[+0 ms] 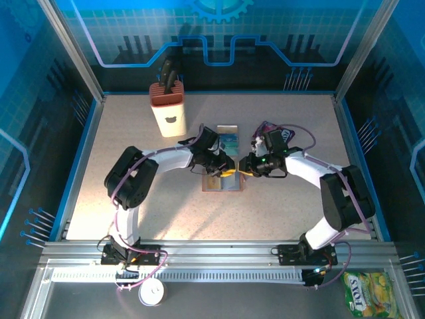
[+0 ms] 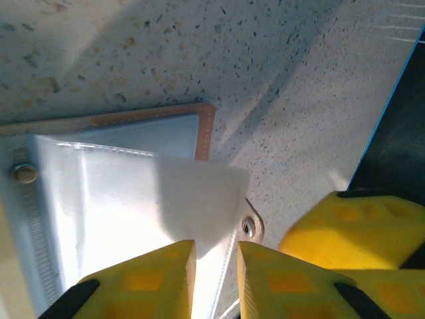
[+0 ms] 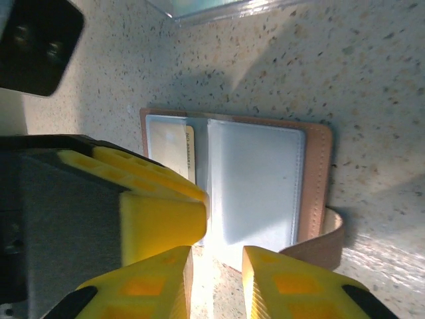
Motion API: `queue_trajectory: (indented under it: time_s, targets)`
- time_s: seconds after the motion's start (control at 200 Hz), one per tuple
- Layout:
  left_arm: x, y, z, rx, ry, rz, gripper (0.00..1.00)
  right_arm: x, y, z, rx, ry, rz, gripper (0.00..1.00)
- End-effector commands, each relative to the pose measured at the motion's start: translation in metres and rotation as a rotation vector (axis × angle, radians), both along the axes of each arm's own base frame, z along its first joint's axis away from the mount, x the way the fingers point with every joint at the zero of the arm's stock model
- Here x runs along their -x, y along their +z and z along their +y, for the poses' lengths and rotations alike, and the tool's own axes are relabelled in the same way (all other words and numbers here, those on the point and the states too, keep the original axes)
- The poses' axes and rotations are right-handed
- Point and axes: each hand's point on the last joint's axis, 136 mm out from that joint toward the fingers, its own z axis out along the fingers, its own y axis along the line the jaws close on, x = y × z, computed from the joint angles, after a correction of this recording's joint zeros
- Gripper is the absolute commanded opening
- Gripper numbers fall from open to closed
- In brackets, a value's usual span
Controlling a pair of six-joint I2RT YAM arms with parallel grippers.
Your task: Take the credit cards out of the card holder
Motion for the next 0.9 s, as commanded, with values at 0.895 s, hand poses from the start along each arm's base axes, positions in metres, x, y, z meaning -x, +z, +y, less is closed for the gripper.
queue_trajectory:
  time_s: [0.895]
  targets:
    - [-0.001, -0.025, 0.006, -0.077, -0.023, 0.048, 0.35, 0.011, 0.017, -0.006, 0.004, 0.010, 0.005, 0.29]
